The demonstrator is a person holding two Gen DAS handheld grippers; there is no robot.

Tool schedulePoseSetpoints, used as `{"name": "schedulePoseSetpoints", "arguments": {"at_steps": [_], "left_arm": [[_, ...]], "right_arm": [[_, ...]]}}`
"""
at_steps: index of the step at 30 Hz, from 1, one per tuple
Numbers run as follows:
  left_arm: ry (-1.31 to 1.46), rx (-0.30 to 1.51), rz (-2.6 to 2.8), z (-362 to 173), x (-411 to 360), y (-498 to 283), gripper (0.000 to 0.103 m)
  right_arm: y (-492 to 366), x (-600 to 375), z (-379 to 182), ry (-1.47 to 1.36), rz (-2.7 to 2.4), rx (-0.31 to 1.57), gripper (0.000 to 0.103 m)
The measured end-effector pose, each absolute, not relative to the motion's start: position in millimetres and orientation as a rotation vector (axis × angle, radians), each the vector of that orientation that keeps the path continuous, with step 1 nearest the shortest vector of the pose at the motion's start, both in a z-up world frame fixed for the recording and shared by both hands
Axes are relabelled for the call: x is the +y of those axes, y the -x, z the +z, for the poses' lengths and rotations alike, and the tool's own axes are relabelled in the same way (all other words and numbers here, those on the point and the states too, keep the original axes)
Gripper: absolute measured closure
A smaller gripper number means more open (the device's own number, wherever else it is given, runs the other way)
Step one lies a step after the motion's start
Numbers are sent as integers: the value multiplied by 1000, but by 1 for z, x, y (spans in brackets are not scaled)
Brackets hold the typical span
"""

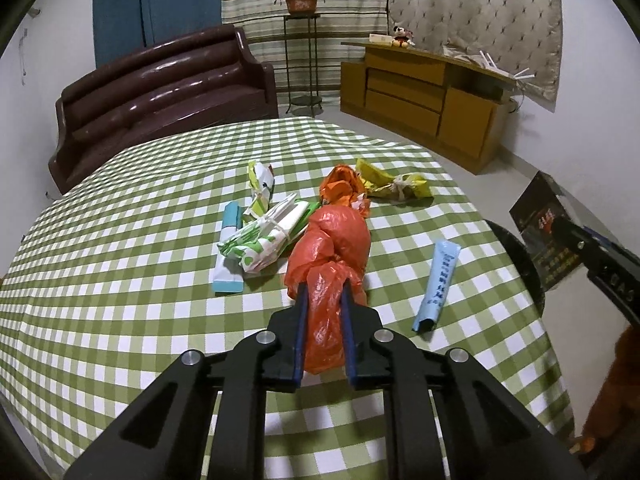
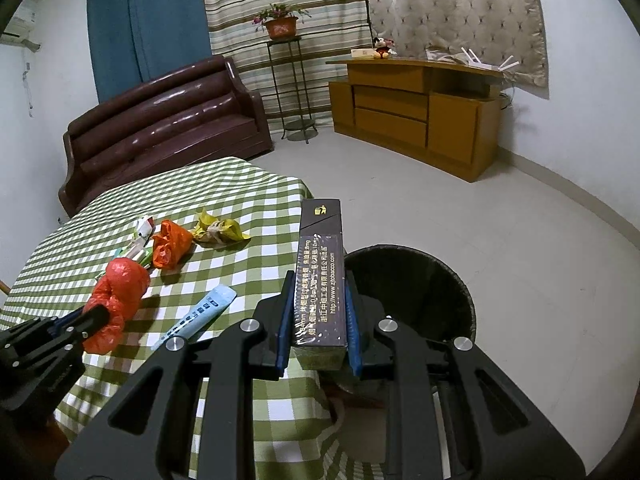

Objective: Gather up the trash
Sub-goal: 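Carry the box and red bag over the black bin and open both grippers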

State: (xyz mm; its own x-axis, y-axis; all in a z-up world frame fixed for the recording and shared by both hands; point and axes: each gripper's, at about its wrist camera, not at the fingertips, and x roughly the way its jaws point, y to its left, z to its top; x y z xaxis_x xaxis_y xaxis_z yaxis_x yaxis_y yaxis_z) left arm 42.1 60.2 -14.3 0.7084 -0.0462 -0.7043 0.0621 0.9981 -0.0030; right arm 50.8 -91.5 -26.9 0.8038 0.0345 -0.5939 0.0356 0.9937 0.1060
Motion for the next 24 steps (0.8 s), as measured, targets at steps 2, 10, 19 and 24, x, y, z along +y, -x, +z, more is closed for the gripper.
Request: {"name": "schedulePoseSetpoints", "arguments": {"at_steps": [2, 10, 19, 24], "left_arm": [[-17, 769, -69, -9, 58, -40, 88], [-16, 723, -136, 10, 33, -42, 88], [-52, 710, -229, 11, -17, -62, 88], [-69, 710, -256, 6, -42, -75, 88]], "right_arm": [[-51, -93, -27, -112, -5, 635, 81], [-53, -107, -26, -110, -42, 626, 81], [-57, -132, -31, -116, -96, 632, 81], [-61, -147, -39, -126, -120, 640, 81]]}}
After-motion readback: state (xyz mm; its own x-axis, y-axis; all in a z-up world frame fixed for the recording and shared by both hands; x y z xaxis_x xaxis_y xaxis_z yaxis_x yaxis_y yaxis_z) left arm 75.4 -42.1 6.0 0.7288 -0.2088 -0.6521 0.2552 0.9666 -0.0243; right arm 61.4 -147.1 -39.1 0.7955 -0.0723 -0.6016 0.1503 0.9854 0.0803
